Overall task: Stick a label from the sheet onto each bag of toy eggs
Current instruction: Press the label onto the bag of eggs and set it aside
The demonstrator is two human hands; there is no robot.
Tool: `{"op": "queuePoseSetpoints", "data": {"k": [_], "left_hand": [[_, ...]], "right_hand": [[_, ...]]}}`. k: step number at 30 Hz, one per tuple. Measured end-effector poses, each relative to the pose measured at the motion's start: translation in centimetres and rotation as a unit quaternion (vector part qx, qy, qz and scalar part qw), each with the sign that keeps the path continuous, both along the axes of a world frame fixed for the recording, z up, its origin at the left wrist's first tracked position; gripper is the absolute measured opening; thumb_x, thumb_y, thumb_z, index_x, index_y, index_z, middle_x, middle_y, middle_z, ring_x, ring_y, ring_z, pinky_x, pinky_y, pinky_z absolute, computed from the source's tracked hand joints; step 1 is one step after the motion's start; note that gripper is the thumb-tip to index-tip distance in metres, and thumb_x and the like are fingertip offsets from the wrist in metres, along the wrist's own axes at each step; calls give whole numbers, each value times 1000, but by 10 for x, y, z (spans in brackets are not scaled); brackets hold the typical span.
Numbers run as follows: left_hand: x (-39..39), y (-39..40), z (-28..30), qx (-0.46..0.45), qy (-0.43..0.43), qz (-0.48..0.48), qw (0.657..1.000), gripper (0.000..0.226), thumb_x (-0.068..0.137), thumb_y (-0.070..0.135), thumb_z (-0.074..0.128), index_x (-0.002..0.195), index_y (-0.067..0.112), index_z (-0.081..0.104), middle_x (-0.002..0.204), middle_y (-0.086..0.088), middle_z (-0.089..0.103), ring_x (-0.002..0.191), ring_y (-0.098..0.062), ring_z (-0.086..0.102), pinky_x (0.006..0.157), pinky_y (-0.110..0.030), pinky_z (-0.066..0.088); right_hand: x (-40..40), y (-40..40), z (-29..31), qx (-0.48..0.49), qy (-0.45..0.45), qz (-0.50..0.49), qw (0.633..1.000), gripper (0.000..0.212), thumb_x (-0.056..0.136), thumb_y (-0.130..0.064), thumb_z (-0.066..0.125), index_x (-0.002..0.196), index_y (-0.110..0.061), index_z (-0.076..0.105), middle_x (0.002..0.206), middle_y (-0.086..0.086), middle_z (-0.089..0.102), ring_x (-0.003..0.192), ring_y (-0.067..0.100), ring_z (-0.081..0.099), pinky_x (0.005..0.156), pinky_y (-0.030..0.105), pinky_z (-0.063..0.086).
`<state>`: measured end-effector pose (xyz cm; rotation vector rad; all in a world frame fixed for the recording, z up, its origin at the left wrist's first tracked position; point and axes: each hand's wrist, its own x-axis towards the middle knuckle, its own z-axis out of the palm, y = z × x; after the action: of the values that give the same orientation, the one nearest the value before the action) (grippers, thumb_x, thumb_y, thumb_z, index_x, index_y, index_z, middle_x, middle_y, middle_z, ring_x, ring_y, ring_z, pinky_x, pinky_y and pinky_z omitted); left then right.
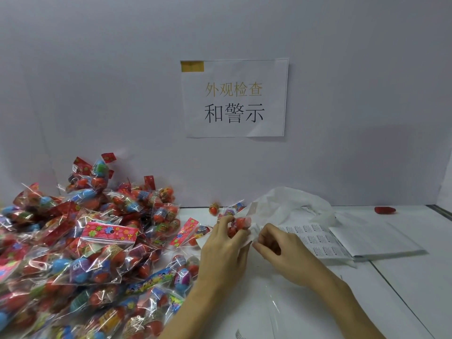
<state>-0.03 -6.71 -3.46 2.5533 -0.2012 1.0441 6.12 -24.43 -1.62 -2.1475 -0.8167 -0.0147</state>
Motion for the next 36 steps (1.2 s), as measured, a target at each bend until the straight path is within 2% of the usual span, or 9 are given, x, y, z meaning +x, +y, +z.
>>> {"op": "queuePoseSetpoints", "data": {"k": [4, 11, 15, 18, 20, 23, 27, 33, 36], "left_hand": [[1, 2, 1, 12, -5, 12, 1000, 20, 88, 18, 82, 108, 17, 77, 126, -10, 64, 102, -27, 70, 67, -30, 60], [1, 3, 3, 14, -1, 20, 1000, 30, 85, 14, 82, 115, 13, 78, 126, -15, 66, 103, -34, 72, 72, -38, 66], [1, 2, 2, -3, 2, 12, 1000, 30, 85, 10, 84, 114, 14, 78, 126, -14, 65, 100, -32, 72, 69, -36, 65], [0, 1, 2, -26, 7, 7, 1000, 28, 89, 9, 80, 115, 16, 76, 128, -11, 63, 101, -29, 70, 67, -33, 63], [0, 0, 2, -27, 9, 4, 1000, 27, 91, 11, 78, 117, 16, 75, 129, -11, 62, 102, -29, 69, 68, -33, 63], [0, 1, 2, -23, 8, 0, 1000, 30, 90, 9, 79, 118, 16, 75, 127, -12, 63, 100, -29, 70, 68, -32, 63], [1, 2, 2, -27, 7, -2, 1000, 32, 89, 6, 79, 120, 15, 75, 127, -14, 63, 100, -32, 70, 69, -37, 64], [2, 3, 1, -32, 7, -4, 999, 34, 90, 6, 79, 122, 14, 75, 129, -16, 63, 101, -36, 71, 75, -40, 66], [3, 3, 0, -25, 7, -6, 1000, 36, 86, 7, 82, 120, 16, 76, 128, -16, 64, 98, -35, 72, 75, -37, 66]], "right_hand": [[1, -2, 2, 8, 25, 9, 1000, 14, 99, -29, 71, 90, -28, 60, 79, -4, 71, 73, 10, 68, 74, 31, 57], [1, -4, 6, 27, 63, 9, 998, 9, 101, -27, 67, 93, -28, 62, 82, -5, 74, 76, 9, 71, 81, 35, 60], [-1, 0, 5, 45, 78, -5, 996, 19, 96, -45, 70, 90, -29, 62, 79, -4, 72, 73, 10, 69, 74, 29, 58], [0, -1, 1, 50, 71, -31, 996, 25, 91, -47, 76, 84, -28, 60, 71, -8, 65, 62, 5, 57, 60, 18, 47], [1, 0, 0, 43, 54, -42, 997, 28, 90, -47, 77, 82, -27, 59, 68, -8, 63, 59, 4, 52, 59, 17, 44], [1, 0, 0, 43, 49, -29, 997, 27, 92, -43, 76, 83, -26, 58, 70, -5, 65, 61, 7, 55, 63, 23, 46], [1, 0, 4, 64, 94, 8, 993, 18, 96, -29, 75, 90, -20, 61, 78, 0, 72, 73, 16, 70, 74, 31, 57], [5, -5, 6, 101, 150, 36, 983, 5, 98, -13, 71, 98, -12, 66, 79, 3, 75, 73, 14, 69, 71, 20, 52], [6, -6, 6, 108, 174, 35, 978, 3, 99, -8, 67, 98, -11, 68, 81, 3, 76, 73, 13, 67, 71, 23, 52]]}}
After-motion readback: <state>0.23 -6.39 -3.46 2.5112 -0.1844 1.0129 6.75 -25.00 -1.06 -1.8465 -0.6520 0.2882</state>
